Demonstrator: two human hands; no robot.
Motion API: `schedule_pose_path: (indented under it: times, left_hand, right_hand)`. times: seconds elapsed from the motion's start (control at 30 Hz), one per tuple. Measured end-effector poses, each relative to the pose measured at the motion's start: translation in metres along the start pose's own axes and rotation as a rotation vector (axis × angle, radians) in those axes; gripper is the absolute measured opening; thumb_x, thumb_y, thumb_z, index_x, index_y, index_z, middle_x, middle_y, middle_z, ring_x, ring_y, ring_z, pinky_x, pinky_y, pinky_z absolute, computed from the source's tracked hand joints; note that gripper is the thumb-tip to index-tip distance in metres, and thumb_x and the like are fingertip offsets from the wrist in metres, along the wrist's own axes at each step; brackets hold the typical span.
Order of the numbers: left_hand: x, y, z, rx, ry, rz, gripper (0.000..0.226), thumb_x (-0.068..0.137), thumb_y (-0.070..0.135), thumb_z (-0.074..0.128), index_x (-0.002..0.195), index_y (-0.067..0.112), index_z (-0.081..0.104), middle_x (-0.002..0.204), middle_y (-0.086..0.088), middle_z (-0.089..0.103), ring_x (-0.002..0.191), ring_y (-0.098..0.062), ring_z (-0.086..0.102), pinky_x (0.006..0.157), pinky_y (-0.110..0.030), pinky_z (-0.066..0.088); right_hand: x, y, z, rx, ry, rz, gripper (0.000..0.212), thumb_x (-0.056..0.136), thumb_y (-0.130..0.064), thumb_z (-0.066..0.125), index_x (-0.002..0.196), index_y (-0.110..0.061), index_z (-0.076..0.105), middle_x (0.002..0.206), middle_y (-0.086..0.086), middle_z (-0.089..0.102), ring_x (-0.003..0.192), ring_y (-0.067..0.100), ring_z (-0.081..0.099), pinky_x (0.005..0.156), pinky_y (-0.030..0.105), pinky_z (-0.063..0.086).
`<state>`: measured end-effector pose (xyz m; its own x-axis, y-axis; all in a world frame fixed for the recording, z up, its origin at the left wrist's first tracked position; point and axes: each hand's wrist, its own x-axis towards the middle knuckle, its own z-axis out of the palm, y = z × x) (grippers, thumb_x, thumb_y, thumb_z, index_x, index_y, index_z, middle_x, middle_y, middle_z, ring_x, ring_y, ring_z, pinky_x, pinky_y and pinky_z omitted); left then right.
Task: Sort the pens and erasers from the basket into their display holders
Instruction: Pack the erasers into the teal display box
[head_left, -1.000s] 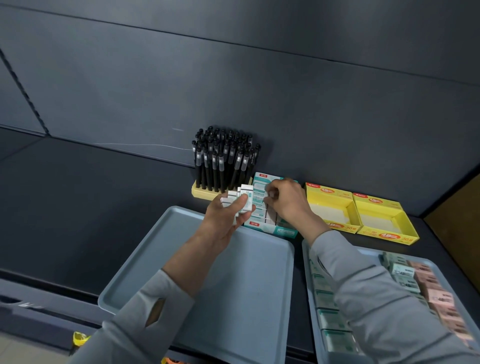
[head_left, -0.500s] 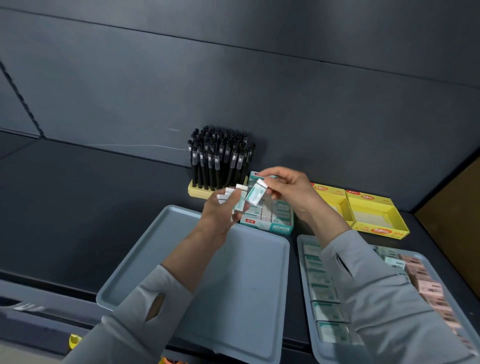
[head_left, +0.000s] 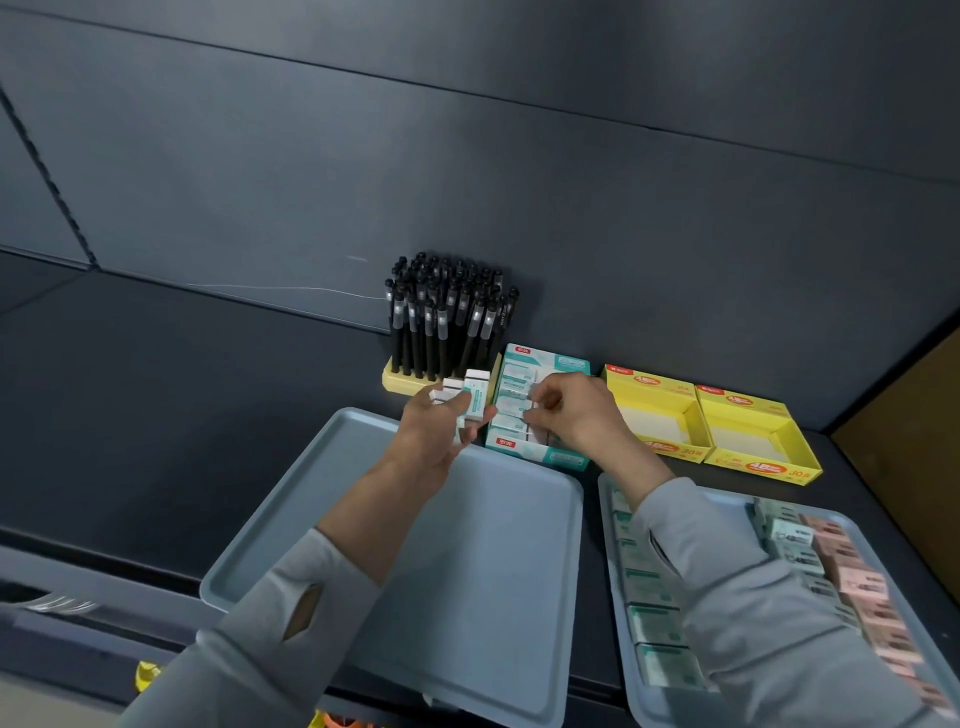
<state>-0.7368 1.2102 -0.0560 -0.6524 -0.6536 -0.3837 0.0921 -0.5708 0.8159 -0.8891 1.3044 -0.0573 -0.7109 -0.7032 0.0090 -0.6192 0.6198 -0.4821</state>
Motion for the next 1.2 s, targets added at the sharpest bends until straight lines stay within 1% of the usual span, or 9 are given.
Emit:
schedule_pose_path:
  times: [0.13,0.33,0.4,0.5,0.6,0.8,0.9,1.03,1.2]
  left_hand:
    - [0.000,-0.002,-0.004,0.108,-0.039,0.040,0.013,0.096,0.011,0.058,0.109,0.008,0.056,0.108,-0.013,0.071,0.092,-0.021,0.072,0.041,-0.015,0.034]
    - [-0.001,-0.002,-0.005,0.202,-0.007,0.051,0.011,0.092,0.016,0.066,0.100,0.009,0.061,0.097,-0.009,0.074,0.082,-0.014,0.074,0.042,-0.018,0.025]
    - [-0.002,-0.003,-0.004,0.227,0.000,0.055,0.008,0.092,0.015,0.066,0.094,0.013,0.060,0.087,-0.007,0.072,0.073,-0.011,0.073,0.042,-0.018,0.023]
    - [-0.002,-0.004,0.000,0.274,0.009,0.073,0.015,0.090,0.014,0.068,0.102,0.010,0.058,0.078,-0.006,0.070,0.072,-0.014,0.072,0.038,-0.017,0.022]
    - [0.000,-0.006,0.004,0.307,-0.009,0.102,0.027,0.091,0.017,0.067,0.114,0.005,0.058,0.083,-0.008,0.069,0.068,-0.015,0.072,0.036,-0.017,0.024]
    - [0.003,-0.004,0.003,0.268,0.016,0.081,0.007,0.096,0.006,0.055,0.103,0.007,0.053,0.094,-0.009,0.069,0.078,-0.020,0.070,0.035,-0.017,0.027]
    - [0.005,-0.002,0.000,0.196,0.055,0.074,0.031,0.096,0.000,0.049,0.125,0.009,0.041,0.097,-0.006,0.066,0.081,-0.021,0.070,0.036,-0.018,0.031]
    - [0.006,-0.001,-0.002,0.190,0.048,0.090,0.009,0.100,0.002,0.043,0.099,0.011,0.045,0.104,-0.011,0.065,0.079,-0.019,0.069,0.043,-0.019,0.039]
    - [0.009,-0.006,-0.005,0.215,0.038,0.110,0.014,0.099,0.004,0.049,0.111,0.011,0.046,0.102,-0.005,0.063,0.083,-0.018,0.069,0.044,-0.017,0.042]
  right_hand:
    - [0.004,-0.002,0.009,-0.043,0.086,-0.048,0.025,0.083,-0.020,0.076,0.107,-0.012,0.070,0.108,0.004,0.071,0.099,0.019,0.064,0.089,0.030,0.052]
    - [0.003,-0.003,0.009,-0.063,0.145,-0.060,0.018,0.092,-0.027,0.065,0.105,-0.016,0.069,0.107,0.002,0.070,0.096,0.021,0.064,0.081,0.028,0.049]
    - [-0.001,-0.011,0.000,0.207,0.142,-0.027,0.024,0.099,-0.032,0.053,0.105,-0.015,0.069,0.100,0.000,0.069,0.088,0.018,0.064,0.075,0.027,0.048]
    - [-0.012,-0.023,-0.012,0.706,-0.087,-0.012,0.020,0.099,-0.022,0.057,0.110,-0.010,0.069,0.083,0.002,0.066,0.067,0.008,0.062,0.061,0.021,0.051]
    - [-0.016,-0.022,-0.014,0.762,-0.151,-0.030,0.017,0.093,-0.001,0.062,0.108,-0.002,0.070,0.066,0.003,0.062,0.056,0.006,0.056,0.056,0.017,0.050]
    - [-0.022,-0.013,-0.016,0.953,-0.047,0.207,0.022,0.094,0.005,0.056,0.100,-0.010,0.071,0.095,0.019,0.071,0.066,0.017,0.064,0.073,0.022,0.059]
    - [-0.024,-0.006,-0.008,0.871,0.012,0.258,0.019,0.091,0.004,0.061,0.091,-0.013,0.068,0.102,0.017,0.070,0.074,0.020,0.071,0.074,0.027,0.061]
    - [-0.026,0.001,-0.001,0.320,-0.002,0.119,0.023,0.079,-0.010,0.080,0.098,-0.016,0.071,0.083,-0.003,0.066,0.074,0.010,0.065,0.067,0.009,0.048]
    - [-0.023,-0.004,0.008,0.004,0.052,-0.028,0.027,0.079,-0.018,0.080,0.105,-0.015,0.074,0.097,0.000,0.070,0.090,0.016,0.063,0.083,0.026,0.050]
